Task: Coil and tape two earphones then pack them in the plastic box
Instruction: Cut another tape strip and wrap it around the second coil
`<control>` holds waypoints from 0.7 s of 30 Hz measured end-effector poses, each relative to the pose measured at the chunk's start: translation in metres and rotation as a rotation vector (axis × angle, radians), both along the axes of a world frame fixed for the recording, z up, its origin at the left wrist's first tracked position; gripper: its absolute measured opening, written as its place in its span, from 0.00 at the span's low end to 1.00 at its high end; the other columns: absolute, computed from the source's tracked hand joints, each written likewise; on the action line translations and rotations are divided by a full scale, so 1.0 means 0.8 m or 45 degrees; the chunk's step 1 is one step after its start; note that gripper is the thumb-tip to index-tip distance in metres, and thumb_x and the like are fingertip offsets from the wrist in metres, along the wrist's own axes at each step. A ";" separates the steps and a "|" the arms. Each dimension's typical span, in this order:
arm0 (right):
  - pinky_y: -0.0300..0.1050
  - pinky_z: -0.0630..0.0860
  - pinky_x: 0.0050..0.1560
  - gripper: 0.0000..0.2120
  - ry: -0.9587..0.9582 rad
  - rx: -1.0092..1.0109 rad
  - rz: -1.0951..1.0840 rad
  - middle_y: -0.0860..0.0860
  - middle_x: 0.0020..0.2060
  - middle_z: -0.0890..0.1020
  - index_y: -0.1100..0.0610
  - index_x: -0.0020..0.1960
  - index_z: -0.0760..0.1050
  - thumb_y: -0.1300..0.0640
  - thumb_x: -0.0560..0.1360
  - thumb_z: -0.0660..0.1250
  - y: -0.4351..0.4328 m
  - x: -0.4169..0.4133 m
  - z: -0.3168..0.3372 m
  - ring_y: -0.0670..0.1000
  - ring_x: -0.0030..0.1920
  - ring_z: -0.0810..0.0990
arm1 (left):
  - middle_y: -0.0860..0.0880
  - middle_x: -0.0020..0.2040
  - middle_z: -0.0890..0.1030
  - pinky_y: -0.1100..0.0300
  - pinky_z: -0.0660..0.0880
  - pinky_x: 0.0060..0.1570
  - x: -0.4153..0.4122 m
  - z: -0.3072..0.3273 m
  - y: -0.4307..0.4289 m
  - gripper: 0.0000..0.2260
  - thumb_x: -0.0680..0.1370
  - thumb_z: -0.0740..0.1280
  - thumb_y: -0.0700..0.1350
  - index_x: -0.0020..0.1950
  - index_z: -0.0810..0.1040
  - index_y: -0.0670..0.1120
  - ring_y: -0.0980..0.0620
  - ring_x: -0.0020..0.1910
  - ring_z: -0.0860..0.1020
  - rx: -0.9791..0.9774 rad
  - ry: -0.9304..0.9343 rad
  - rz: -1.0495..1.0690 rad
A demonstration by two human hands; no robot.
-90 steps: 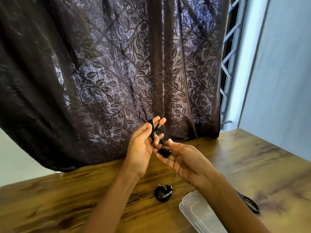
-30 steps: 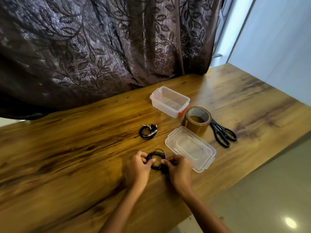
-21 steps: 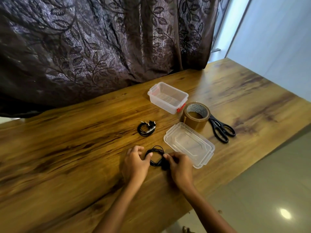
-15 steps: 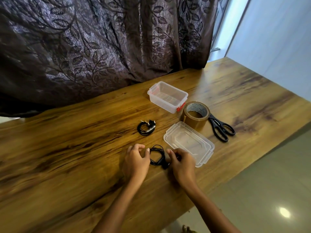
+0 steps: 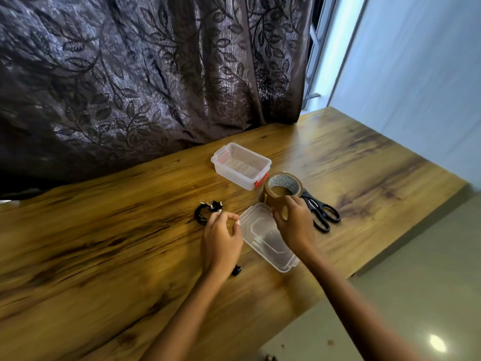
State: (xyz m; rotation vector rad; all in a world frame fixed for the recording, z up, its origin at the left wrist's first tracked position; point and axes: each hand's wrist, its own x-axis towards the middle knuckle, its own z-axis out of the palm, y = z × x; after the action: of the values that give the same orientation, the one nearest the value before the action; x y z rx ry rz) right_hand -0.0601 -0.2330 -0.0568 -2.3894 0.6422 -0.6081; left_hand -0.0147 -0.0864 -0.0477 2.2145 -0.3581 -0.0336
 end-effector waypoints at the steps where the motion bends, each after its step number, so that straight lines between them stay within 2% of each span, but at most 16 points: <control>1: 0.46 0.71 0.50 0.12 0.069 -0.088 0.027 0.58 0.51 0.79 0.62 0.55 0.76 0.61 0.72 0.68 -0.015 0.007 0.000 0.57 0.53 0.75 | 0.51 0.55 0.75 0.66 0.67 0.38 0.000 0.002 -0.005 0.03 0.77 0.63 0.43 0.47 0.77 0.48 0.53 0.50 0.75 -0.015 0.000 0.000; 4: 0.50 0.69 0.60 0.19 0.238 -0.253 0.147 0.59 0.58 0.77 0.62 0.61 0.73 0.59 0.71 0.69 -0.050 0.029 -0.003 0.60 0.60 0.72 | 0.52 0.52 0.76 0.62 0.69 0.41 -0.001 0.007 -0.017 0.03 0.77 0.63 0.43 0.46 0.76 0.49 0.55 0.48 0.74 -0.028 -0.007 -0.005; 6: 0.49 0.67 0.62 0.20 0.317 -0.307 0.229 0.58 0.58 0.78 0.60 0.62 0.74 0.56 0.72 0.69 -0.064 0.038 -0.005 0.59 0.62 0.72 | 0.52 0.52 0.76 0.62 0.70 0.42 0.000 0.009 -0.023 0.03 0.77 0.63 0.43 0.47 0.76 0.48 0.55 0.48 0.74 -0.022 -0.006 -0.016; 9: 0.50 0.72 0.56 0.14 0.336 -0.296 0.252 0.57 0.51 0.82 0.57 0.55 0.79 0.51 0.74 0.66 -0.071 0.040 -0.004 0.59 0.55 0.77 | 0.50 0.53 0.78 0.60 0.72 0.46 0.003 0.009 -0.035 0.05 0.77 0.62 0.43 0.50 0.77 0.47 0.52 0.51 0.75 0.053 0.049 -0.106; 12: 0.51 0.76 0.48 0.14 0.399 -0.267 0.205 0.59 0.47 0.83 0.57 0.51 0.81 0.49 0.75 0.64 -0.074 0.039 -0.004 0.60 0.50 0.79 | 0.47 0.54 0.80 0.57 0.72 0.47 0.003 0.001 -0.045 0.09 0.79 0.60 0.43 0.56 0.76 0.47 0.45 0.53 0.77 0.217 0.201 -0.272; 16: 0.49 0.76 0.45 0.11 0.322 -0.257 0.184 0.56 0.46 0.84 0.55 0.51 0.80 0.51 0.73 0.65 -0.078 0.037 -0.007 0.58 0.48 0.80 | 0.44 0.56 0.79 0.53 0.72 0.53 -0.001 -0.004 -0.050 0.11 0.79 0.59 0.43 0.59 0.75 0.46 0.43 0.56 0.75 0.290 0.255 -0.293; 19: 0.49 0.76 0.43 0.09 0.203 -0.176 0.143 0.56 0.45 0.84 0.54 0.51 0.80 0.57 0.72 0.67 -0.081 0.036 -0.004 0.58 0.46 0.81 | 0.43 0.56 0.79 0.55 0.72 0.50 -0.002 -0.002 -0.052 0.11 0.79 0.59 0.44 0.59 0.74 0.46 0.43 0.55 0.75 0.289 0.260 -0.283; 21: 0.46 0.76 0.44 0.09 0.081 0.010 0.069 0.57 0.45 0.85 0.56 0.52 0.81 0.59 0.72 0.68 -0.083 0.036 0.004 0.57 0.45 0.82 | 0.43 0.56 0.79 0.56 0.73 0.48 -0.003 0.001 -0.052 0.11 0.79 0.59 0.44 0.60 0.74 0.47 0.43 0.55 0.76 0.269 0.257 -0.273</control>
State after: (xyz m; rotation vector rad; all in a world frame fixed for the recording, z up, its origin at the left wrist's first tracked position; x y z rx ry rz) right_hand -0.0313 -0.2992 -0.0538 -2.4187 0.6037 -0.5079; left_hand -0.0168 -0.1283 -0.0469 2.3446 -0.4965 -0.4252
